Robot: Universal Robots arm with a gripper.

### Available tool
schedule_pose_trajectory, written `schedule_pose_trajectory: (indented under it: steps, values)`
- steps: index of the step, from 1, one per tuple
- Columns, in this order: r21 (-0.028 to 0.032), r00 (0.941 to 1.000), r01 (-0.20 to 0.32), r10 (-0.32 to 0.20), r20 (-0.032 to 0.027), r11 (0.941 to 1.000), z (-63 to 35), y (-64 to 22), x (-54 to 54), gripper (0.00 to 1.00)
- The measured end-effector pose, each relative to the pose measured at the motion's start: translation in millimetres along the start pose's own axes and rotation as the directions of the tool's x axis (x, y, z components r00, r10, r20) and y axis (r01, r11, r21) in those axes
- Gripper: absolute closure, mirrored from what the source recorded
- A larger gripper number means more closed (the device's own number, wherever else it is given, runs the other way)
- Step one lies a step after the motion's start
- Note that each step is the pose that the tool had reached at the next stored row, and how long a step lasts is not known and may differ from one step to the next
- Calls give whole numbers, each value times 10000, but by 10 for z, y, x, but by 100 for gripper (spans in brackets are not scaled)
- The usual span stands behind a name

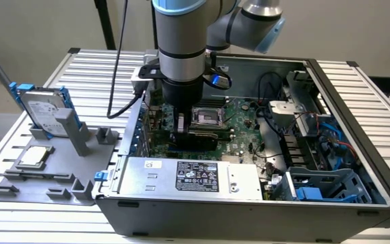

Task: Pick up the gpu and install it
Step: 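Insert the gpu into the slot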

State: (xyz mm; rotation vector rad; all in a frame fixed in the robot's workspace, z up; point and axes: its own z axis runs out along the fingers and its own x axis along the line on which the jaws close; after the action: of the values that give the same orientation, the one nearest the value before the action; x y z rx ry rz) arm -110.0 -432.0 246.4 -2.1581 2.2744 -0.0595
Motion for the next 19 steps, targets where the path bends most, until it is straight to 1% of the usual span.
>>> schedule_pose_trajectory:
  steps: [5,6,7,8,9,12,15,19]
  values:
    - [1,10000,0,0,3,10000,8,1,-2,73]
    - [-3,10000,-6,6,15,10000,11,4,-3,72]
    - [5,10000,-9,9,24,10000,15,4,-5,72]
    - [8,10000,-8,8,19,10000,15,3,-4,72]
    - [5,10000,-4,4,10,10000,11,2,-3,66]
    - [1,10000,-2,2,5,10000,-15,1,-1,66]
    - [1,10000,-2,2,5,10000,-102,-2,1,66]
    - [-1,10000,-2,2,3,10000,-284,-8,5,66]
